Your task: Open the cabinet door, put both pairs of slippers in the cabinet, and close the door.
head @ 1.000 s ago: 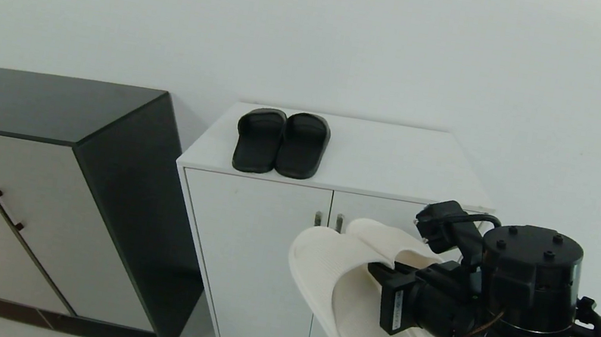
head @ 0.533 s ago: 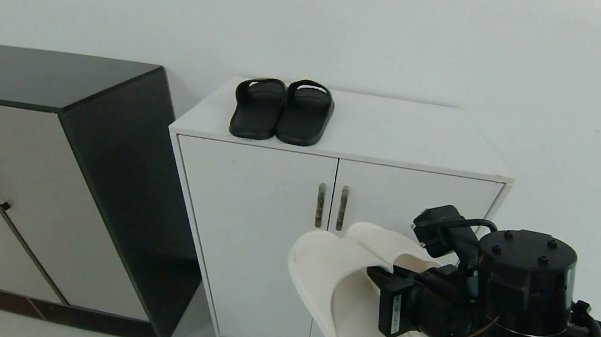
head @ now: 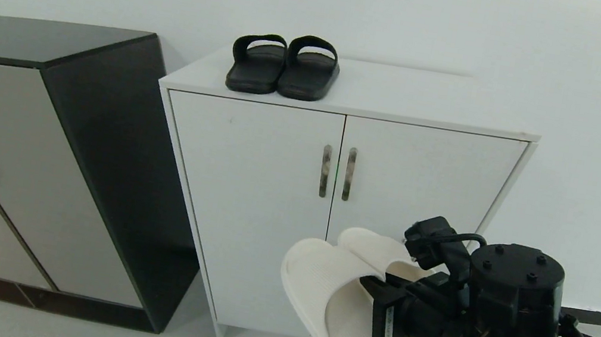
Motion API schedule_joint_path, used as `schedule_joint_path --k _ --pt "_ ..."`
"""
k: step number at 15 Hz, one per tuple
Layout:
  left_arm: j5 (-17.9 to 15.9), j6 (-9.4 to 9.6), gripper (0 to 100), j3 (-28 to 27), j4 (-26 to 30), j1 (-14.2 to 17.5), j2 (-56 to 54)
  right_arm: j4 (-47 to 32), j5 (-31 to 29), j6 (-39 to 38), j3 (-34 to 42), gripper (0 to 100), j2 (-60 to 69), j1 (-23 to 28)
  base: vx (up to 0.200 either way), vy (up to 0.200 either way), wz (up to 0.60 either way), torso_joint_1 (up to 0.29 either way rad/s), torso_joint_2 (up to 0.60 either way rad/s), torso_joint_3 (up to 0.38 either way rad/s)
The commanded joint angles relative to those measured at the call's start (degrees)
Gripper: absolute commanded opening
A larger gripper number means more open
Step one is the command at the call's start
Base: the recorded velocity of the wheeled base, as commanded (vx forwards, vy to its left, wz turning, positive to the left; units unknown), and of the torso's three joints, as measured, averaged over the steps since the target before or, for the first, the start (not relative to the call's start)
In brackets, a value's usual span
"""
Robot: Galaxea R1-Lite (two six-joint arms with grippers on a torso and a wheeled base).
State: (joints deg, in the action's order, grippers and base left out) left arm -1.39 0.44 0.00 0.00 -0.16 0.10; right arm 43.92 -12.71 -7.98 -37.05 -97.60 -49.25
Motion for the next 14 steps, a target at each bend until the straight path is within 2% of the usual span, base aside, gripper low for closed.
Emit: schedule_joint_path --k 1,2,4,5,6,8,10,11,12,13,14 --pt "0.0 0.09 100 0.0 0.0 0.0 0.1 1.3 0.0 0.0 1.4 0 -0.9 -0.1 0.000 0.000 0.00 -0.124 0.48 0.344" --pt "0.0 0.09 100 0.0 0.1 0.0 0.4 1.9 -0.1 0.0 1.7 0 -1.0 -0.1 0.000 0.000 0.00 -0.124 0.46 0.339" --pt "-0.6 -0.18 100 -0.4 -0.3 -2.9 4.7 3.1 -0.1 0.4 2.2 0 -0.8 -0.1 0.000 0.000 0.00 -0.107 0.45 0.342" --pt "-0.9 -2.99 100 -5.2 -1.0 -4.9 9.0 3.4 -0.2 0.4 2.2 0 -0.8 -0.1 0.000 0.000 0.00 -0.100 0.45 0.359" --pt "-1.2 -7.73 100 -10.6 -1.2 -6.8 14.9 3.5 -0.2 0.4 2.3 0 -0.8 -0.1 0.000 0.000 0.00 -0.076 0.46 0.364" --pt "-2.6 -8.61 100 -15.4 -3.4 -10.3 24.1 3.6 -0.3 0.5 2.5 0 -0.8 -0.1 0.000 0.000 0.00 -0.054 0.44 0.378" --pt "-3.1 -8.88 100 -16.3 -15.8 -15.6 39.9 4.1 -0.4 1.0 2.6 0 -0.8 -0.1 0.000 0.000 0.00 -0.032 0.44 0.410" --pt "-3.1 -8.88 100 -16.3 -19.6 -16.5 43.8 4.2 -0.5 1.1 2.6 0 -0.8 -0.1 0.000 0.000 0.00 -0.012 0.27 0.271" --pt "-3.8 -8.79 100 -16.8 -29.8 -18.0 53.9 4.7 -0.5 1.2 2.6 0 -0.6 -0.1 0.000 0.000 0.00 0.002 0.17 0.134" --pt "-5.6 -8.79 100 -18.5 -35.2 -19.3 60.1 4.8 -0.4 1.2 2.6 0 -0.8 -0.1 0.000 0.000 0.00 0.002 0.10 0.090" --pt "-6.6 -8.79 100 -21.2 -37.3 -20.8 64.6 4.8 -0.2 1.1 2.6 0 -0.8 -0.1 0.000 0.000 0.00 0.007 0.07 0.041"
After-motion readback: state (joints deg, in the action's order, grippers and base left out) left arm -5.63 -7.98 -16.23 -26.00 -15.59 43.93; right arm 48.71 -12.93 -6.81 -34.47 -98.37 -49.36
